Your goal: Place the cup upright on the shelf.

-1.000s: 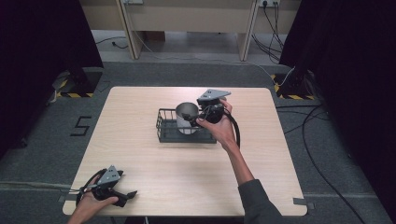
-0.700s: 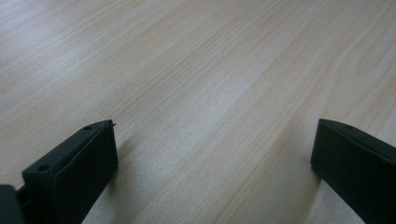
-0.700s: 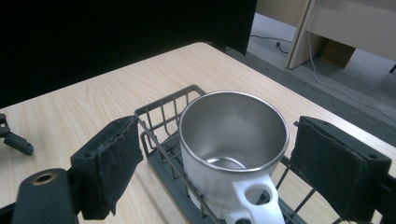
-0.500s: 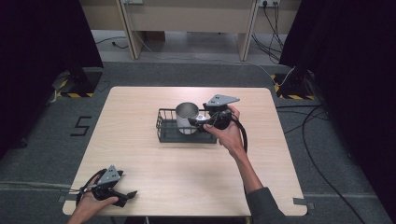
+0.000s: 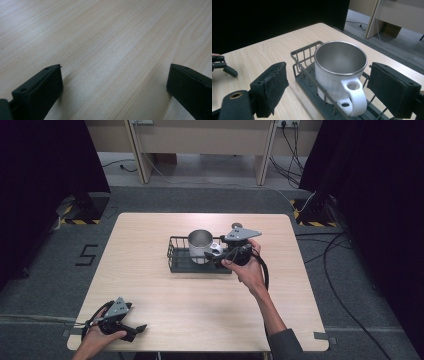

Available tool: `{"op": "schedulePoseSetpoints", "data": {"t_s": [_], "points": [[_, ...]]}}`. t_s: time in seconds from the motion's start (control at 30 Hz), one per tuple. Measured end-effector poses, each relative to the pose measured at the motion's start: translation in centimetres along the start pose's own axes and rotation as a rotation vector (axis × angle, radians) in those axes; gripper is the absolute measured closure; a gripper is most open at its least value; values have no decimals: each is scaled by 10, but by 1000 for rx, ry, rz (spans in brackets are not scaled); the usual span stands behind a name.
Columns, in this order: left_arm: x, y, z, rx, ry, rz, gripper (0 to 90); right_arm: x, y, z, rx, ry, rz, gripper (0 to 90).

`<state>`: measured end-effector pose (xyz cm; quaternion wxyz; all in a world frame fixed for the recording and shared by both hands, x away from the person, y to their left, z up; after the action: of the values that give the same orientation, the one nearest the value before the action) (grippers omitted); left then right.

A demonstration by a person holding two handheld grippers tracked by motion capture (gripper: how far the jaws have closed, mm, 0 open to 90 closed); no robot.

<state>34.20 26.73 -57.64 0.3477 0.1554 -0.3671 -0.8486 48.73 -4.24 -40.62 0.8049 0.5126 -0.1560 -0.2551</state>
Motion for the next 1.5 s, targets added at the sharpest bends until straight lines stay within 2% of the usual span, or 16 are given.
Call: {"op": "schedulePoseSetpoints", "data": {"t_s": [0.4,0.63,0.9,1.27,1.5], "points": [[0,0,0,1,0,0,0,-2,-17,15,7,-13,-23,156],[0,0,0,2,1,0,0,-6,-33,23,21,-3,-42,157],[0,0,0,1,2,0,0,-8,-42,29,25,-16,-53,159],[-1,1,-1,1,4,0,0,-17,-60,33,22,-8,-60,160],[-1,1,-1,0,2,-1,0,-19,-75,41,6,-46,-51,160]]}}
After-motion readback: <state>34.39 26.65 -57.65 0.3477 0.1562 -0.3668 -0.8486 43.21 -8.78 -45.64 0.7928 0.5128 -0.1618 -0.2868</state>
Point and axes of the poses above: each handheld gripper's, and its own axes: z roughly backward along the jaws, y roughly out of its top, x roughly to its right, the point moved 7 cm from there along -z, roughly forward along the jaws, and after that the axes turned 2 degrees about y, right-handed, at the moved point
